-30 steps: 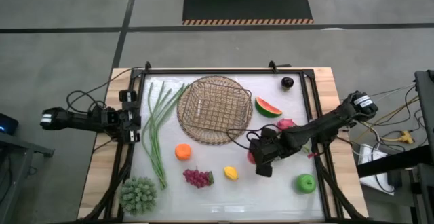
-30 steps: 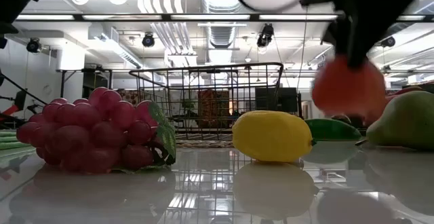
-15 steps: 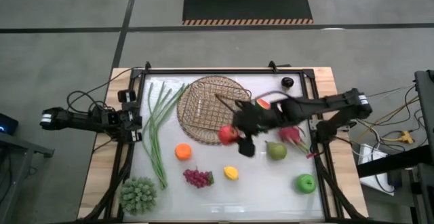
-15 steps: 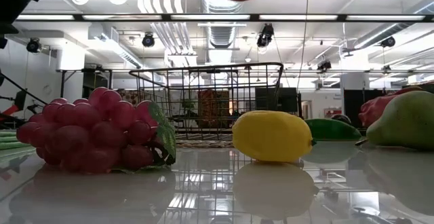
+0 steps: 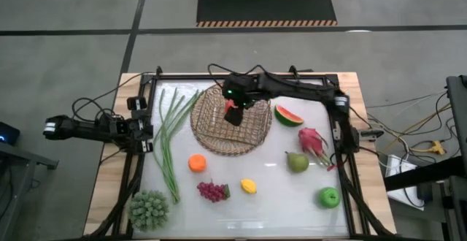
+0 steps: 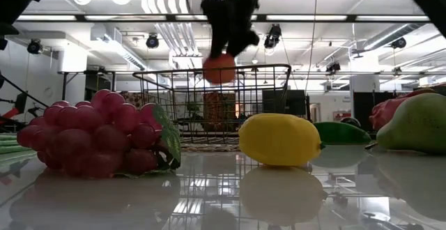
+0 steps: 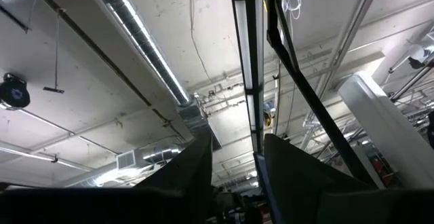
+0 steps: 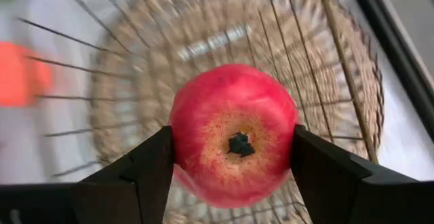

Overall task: Build produce basket
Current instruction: Put the red apple into the wire basket

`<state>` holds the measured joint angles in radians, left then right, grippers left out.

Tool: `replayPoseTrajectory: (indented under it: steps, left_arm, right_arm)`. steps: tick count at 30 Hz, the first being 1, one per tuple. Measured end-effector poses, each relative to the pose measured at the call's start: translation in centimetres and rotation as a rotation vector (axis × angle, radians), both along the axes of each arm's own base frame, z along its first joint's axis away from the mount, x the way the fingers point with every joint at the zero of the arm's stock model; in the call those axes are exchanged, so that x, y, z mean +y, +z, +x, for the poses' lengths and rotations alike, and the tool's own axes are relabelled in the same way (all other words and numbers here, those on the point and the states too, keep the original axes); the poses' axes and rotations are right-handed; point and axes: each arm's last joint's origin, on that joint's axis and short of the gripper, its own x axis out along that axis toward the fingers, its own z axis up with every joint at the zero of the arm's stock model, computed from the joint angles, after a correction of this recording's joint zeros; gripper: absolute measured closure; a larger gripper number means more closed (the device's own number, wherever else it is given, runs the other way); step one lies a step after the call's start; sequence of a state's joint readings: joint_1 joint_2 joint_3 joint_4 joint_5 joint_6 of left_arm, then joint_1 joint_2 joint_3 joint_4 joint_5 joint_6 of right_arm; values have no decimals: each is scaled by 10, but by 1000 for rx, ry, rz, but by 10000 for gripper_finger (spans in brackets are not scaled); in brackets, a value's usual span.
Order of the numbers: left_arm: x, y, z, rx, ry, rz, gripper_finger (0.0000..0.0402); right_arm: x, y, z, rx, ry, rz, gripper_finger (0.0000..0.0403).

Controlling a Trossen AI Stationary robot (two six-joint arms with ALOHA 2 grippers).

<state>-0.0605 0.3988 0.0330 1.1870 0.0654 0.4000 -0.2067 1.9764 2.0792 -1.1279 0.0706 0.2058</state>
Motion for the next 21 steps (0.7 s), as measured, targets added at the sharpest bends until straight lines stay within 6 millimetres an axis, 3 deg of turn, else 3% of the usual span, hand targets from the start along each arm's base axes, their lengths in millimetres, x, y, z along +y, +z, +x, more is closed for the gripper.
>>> replayPoseTrajectory:
  steps: [9, 21]
  left_arm:
    - [0, 0, 0, -5, 0, 0, 283]
    - [0, 1, -1, -10, 0, -1, 283]
  right_arm:
    - [-12, -55, 25, 184, -5, 37, 161]
    - [-17, -84, 49, 82, -5, 12, 161]
